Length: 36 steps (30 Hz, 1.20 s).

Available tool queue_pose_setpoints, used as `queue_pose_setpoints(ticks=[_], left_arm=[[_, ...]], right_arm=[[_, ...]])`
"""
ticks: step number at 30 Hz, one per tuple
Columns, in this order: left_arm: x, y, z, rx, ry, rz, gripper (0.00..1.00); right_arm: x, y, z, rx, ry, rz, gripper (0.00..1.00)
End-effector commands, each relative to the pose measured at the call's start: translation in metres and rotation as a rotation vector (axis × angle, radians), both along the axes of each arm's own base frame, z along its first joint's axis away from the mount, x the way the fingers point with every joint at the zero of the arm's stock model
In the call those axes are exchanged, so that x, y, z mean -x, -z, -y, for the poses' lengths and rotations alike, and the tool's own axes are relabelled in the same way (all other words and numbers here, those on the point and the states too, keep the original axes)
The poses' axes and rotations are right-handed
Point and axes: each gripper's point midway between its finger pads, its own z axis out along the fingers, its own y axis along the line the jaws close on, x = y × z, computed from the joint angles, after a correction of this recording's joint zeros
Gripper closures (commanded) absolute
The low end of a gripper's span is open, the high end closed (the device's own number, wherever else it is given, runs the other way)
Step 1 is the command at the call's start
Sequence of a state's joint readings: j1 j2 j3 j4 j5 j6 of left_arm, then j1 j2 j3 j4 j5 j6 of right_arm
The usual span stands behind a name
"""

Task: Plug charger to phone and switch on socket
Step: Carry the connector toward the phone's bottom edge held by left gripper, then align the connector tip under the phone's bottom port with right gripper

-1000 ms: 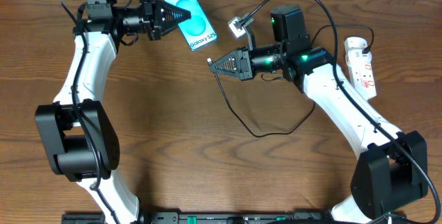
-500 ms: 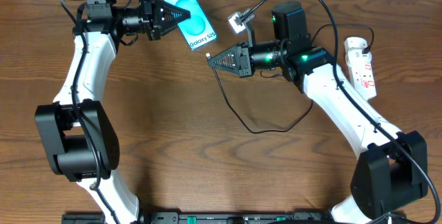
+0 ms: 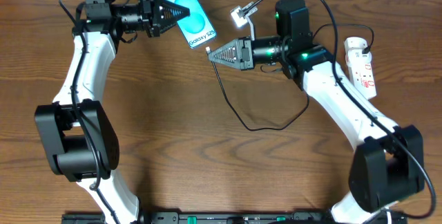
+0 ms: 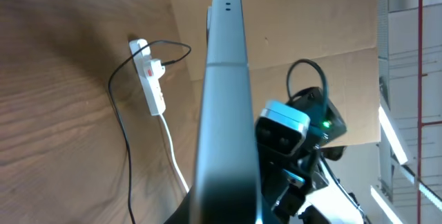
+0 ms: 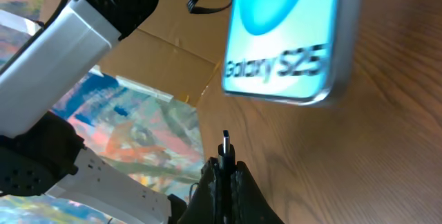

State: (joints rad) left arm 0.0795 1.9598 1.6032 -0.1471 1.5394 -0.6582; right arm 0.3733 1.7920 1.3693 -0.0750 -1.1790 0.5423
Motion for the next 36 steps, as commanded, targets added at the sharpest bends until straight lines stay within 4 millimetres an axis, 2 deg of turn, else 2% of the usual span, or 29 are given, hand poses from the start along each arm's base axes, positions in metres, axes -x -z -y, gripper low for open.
queue_pose_setpoints(ticks=[1,7,10,16,36], left_arm=[[0.006,-0.024,-0.008,0.012,0.007,0.064,0.93],[-0.001,-0.025,-0.031,0.010,-0.043,0.069,0.93],[-0.002,-0.025,-0.039,0.010,-0.061,0.069,0.93],[-0.004,-0.027,-0.040,0.004,-0.062,0.108,0.93],[-0.004,-0.028,-0.039,0.002,-0.058,0.127,0.93]], right_arm=[[-0.003,0.016,-0.003,-0.035,-0.062,-0.121,0.99],[-0.009,0.036,-0.011,-0.074,-0.120,-0.169,0.99],[-0.011,0.036,-0.016,-0.101,-0.149,-0.157,0.99],[-0.011,0.014,-0.021,-0.155,-0.178,-0.111,0.99],[-0.002,0.011,-0.032,-0.160,-0.206,-0.104,0.99]])
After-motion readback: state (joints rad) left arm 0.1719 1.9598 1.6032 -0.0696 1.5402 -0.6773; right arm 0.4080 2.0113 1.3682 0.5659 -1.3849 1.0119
